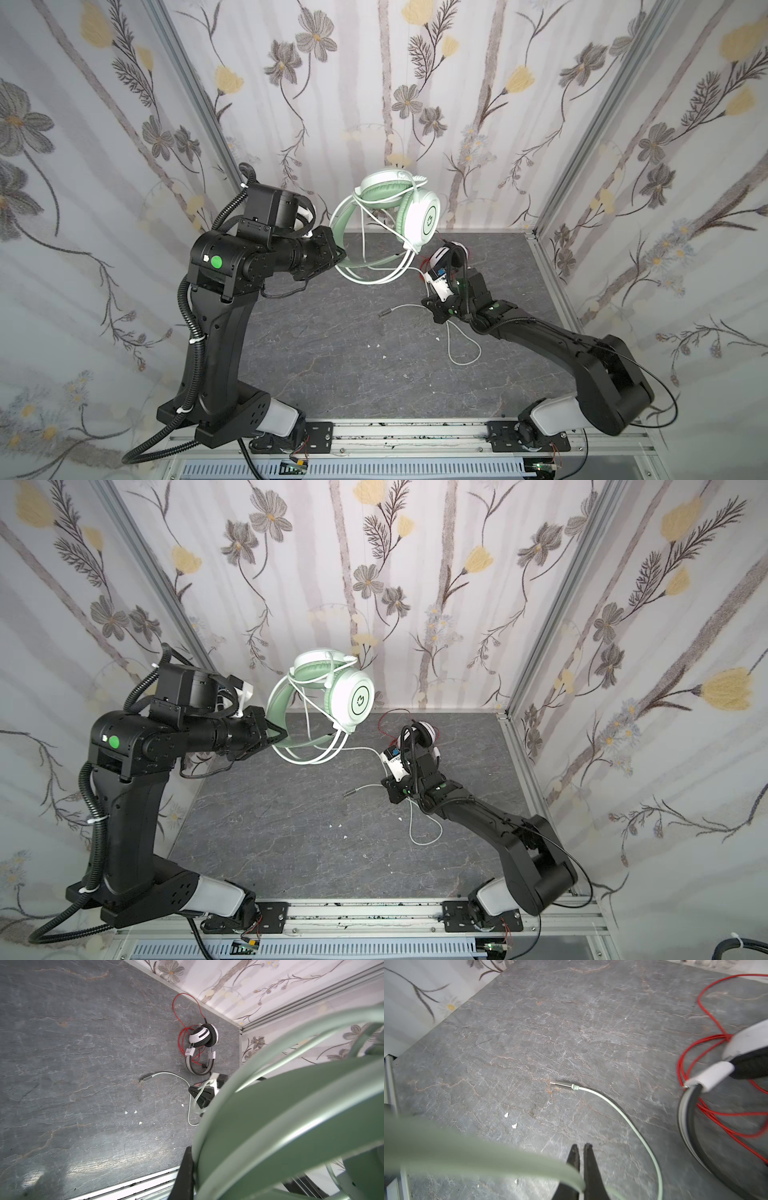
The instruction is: Wrap the headphones
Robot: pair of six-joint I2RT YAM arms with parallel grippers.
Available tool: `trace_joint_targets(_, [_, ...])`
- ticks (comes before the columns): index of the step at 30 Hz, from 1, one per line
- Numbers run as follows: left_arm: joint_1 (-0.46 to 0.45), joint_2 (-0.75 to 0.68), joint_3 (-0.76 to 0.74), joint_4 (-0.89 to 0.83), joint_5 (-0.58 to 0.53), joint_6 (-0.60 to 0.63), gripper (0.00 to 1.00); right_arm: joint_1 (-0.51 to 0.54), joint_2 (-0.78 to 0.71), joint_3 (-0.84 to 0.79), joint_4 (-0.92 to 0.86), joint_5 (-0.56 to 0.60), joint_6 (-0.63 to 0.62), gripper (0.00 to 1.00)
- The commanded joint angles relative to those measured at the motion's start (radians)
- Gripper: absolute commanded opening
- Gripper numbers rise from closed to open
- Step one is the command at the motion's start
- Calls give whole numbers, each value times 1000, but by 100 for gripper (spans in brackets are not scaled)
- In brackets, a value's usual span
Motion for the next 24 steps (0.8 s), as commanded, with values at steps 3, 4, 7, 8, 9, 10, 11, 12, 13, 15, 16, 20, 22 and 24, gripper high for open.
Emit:
trace_joint_targets(3, [15, -18, -47, 118, -6, 14, 0, 118, -236, -49, -242, 400, 114, 0])
trace_joint_targets(4, [17, -20, -53, 119, -18, 17, 0, 151, -286, -53, -286, 461, 129, 0])
trace_joint_targets(7, [24, -16, -71, 117, -40, 32, 0, 251, -434, -63, -394, 614, 176, 0])
trace_joint_targets(8, [25, -13, -80, 116, -51, 37, 0, 299, -480, -63, -429, 661, 196, 0])
trace_joint_targets(9, [26, -11, -90, 119, -61, 40, 0, 325, -518, -59, -449, 690, 218, 0])
trace_joint_targets(10, [27, -10, -102, 125, -70, 44, 0, 352, -557, -53, -467, 701, 222, 0])
trace_joint_targets(11, [29, -11, -113, 133, -77, 49, 0, 388, -584, -42, -494, 732, 225, 0])
trace_joint_targets(12, [30, -11, -122, 142, -86, 53, 0, 413, -595, -24, -520, 757, 226, 0])
trace_joint_targets(13, [31, -11, -133, 152, -97, 56, 0, 440, -596, 0, -556, 783, 226, 0])
trace_joint_targets(15, [35, -7, -145, 165, -117, 63, 0, 486, -582, 53, -626, 825, 226, 0])
trace_joint_targets(16, [39, -3, -146, 166, -122, 65, 0, 514, -576, 80, -655, 848, 226, 0])
trace_joint_targets(20, [49, 17, -156, 172, -132, 78, 0, 631, -567, 167, -740, 944, 223, 0])
trace_joint_targets(22, [53, 27, -163, 170, -149, 90, 0, 668, -557, 213, -786, 982, 232, 0])
trace_joint_targets(24, [56, 40, -163, 158, -174, 107, 0, 711, -540, 268, -844, 1029, 249, 0])
